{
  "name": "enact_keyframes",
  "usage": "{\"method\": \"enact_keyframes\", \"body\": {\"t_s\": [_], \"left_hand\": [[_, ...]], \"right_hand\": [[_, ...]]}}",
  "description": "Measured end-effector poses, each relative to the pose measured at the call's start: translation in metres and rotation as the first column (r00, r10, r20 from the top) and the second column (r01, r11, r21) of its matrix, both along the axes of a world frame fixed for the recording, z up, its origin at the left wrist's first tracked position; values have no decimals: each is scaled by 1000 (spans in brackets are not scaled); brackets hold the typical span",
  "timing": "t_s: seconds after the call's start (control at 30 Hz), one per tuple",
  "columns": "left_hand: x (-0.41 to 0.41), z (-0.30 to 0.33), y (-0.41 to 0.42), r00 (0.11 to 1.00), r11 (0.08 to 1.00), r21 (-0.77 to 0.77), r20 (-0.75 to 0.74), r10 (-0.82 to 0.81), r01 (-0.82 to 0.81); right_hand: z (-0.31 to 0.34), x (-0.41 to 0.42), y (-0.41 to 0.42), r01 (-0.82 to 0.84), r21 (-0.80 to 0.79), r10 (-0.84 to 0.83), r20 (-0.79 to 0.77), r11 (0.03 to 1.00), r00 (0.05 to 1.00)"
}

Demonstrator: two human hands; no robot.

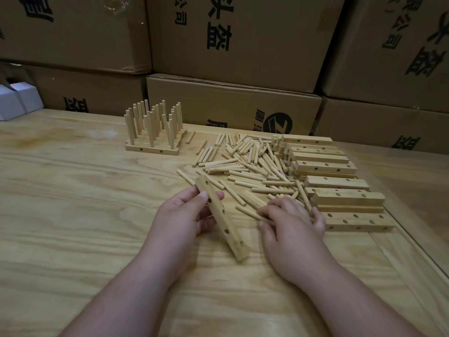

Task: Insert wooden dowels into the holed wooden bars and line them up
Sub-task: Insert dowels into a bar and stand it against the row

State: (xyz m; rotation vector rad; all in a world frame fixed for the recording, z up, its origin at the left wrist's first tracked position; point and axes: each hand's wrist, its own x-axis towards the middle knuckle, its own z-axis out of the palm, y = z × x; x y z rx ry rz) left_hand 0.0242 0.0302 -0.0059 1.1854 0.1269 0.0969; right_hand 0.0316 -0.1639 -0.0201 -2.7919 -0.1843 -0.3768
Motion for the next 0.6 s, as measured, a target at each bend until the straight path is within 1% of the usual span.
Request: {"method": "enact_keyframes", "body": {"t_s": [0.1,0.33,0.5,0.6], "left_hand": [[0,-1,0,999,999,4,13,34,-34],[-3,2,0,999,999,15,40,36,-37],[-5,3,0,999,996,86,44,11,-14],[-6,2,0,999,993,115,38,1,-5]], "right_hand": [[1,-1,0,20,26,-21,50,999,999],[3,1,0,57,20,-58,61,998,996],[3,2,0,103,-86,-101,22,991,995],[4,1,0,114,-106,-112,21,988,993]]}}
